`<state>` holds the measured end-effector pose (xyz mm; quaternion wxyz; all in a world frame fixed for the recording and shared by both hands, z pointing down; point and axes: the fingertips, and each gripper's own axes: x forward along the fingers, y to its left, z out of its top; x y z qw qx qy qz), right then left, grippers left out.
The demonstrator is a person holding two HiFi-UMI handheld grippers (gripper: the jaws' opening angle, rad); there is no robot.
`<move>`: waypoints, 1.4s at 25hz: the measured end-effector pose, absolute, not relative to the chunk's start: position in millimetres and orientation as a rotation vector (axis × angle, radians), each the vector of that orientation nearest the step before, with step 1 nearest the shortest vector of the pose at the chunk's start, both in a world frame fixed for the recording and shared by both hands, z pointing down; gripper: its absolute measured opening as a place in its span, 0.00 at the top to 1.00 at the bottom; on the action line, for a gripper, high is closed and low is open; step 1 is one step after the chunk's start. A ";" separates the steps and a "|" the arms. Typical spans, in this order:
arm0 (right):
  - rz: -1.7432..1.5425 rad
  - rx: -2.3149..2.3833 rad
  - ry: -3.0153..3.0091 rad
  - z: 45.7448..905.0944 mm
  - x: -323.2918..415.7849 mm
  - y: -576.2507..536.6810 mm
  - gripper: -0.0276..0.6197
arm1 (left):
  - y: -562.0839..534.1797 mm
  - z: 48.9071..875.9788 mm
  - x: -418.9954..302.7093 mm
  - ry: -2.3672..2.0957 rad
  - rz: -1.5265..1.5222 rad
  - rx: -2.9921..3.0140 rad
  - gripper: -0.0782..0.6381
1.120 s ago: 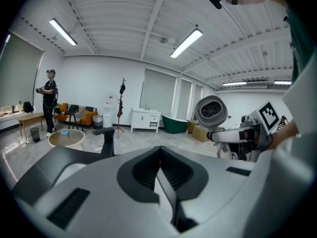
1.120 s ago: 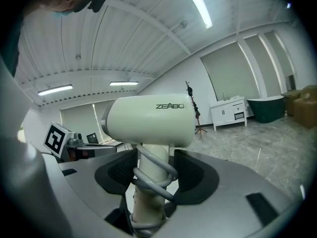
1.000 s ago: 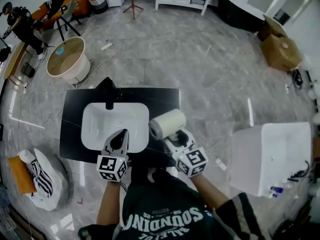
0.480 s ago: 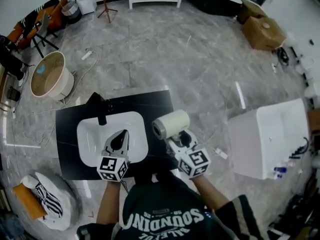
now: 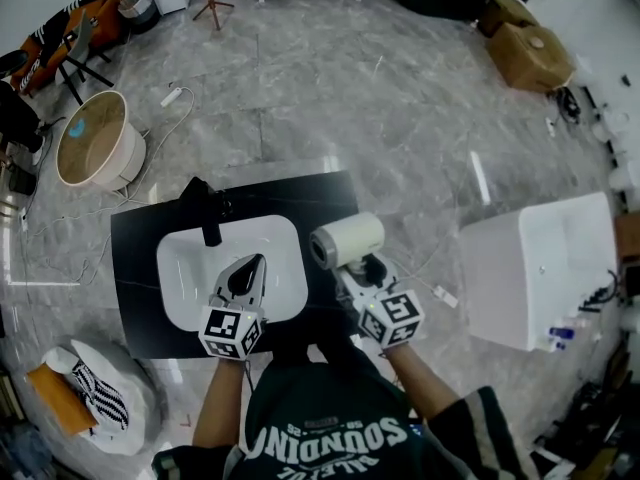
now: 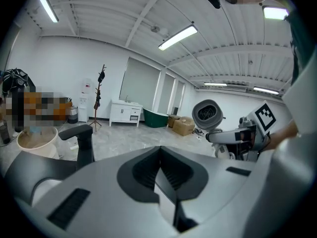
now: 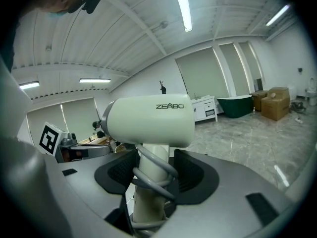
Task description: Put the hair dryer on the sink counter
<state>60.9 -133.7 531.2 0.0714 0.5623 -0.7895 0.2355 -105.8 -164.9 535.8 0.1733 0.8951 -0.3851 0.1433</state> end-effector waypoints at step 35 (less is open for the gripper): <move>0.983 1.720 -2.129 641.8 35.9 -242.7 0.60 | -171.3 572.4 -182.4 -1.169 0.444 2.393 0.89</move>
